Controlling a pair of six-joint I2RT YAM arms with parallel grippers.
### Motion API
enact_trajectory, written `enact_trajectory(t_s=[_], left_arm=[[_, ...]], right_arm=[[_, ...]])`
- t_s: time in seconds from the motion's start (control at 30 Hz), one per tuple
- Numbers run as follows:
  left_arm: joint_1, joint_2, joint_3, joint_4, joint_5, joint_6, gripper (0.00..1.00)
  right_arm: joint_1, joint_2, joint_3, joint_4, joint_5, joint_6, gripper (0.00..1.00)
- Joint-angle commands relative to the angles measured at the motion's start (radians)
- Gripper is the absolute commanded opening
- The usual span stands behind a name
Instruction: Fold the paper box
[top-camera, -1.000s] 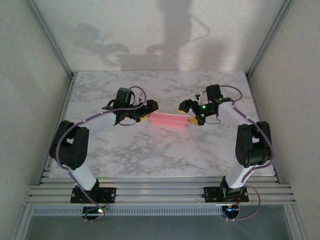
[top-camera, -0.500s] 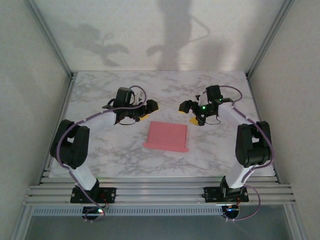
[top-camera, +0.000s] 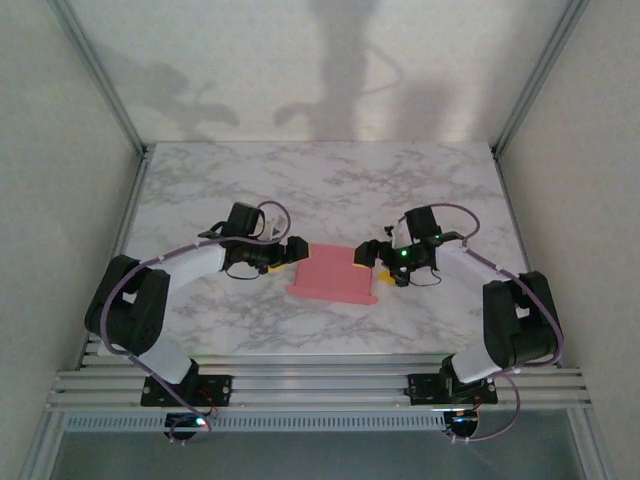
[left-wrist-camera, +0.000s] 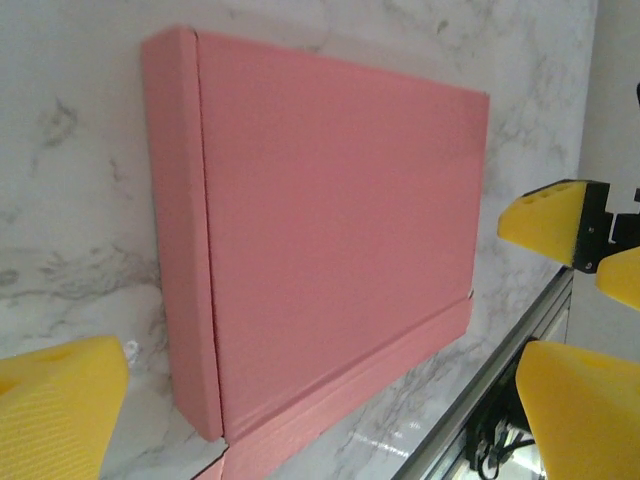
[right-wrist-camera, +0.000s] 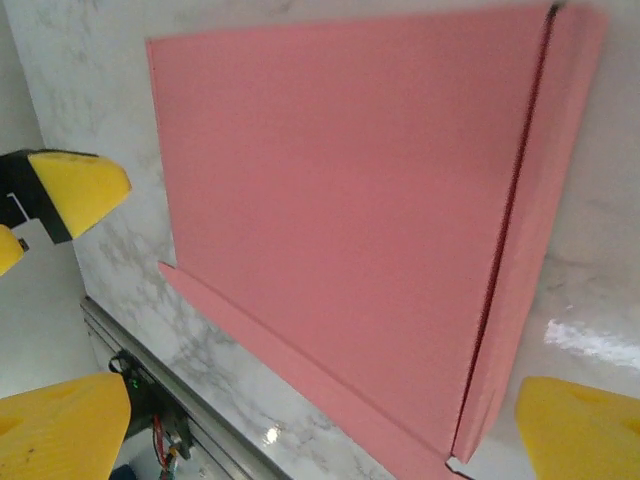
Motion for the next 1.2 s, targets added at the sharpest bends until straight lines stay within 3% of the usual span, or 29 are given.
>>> enact_trajectory(t_s=[0.0, 1.17], left_arm=[[-0.035, -0.008, -0.009, -0.016, 0.033, 0.044, 0.99], [-0.06, 0.036, -0.007, 0.031, 0.098, 0.003, 0.99]], right_arm=[[0.034, -0.023, -0.045, 0.05, 0.026, 0.026, 0.99], [0.082, 0.001, -0.081, 0.128, 0.0, 0.081, 0.99]])
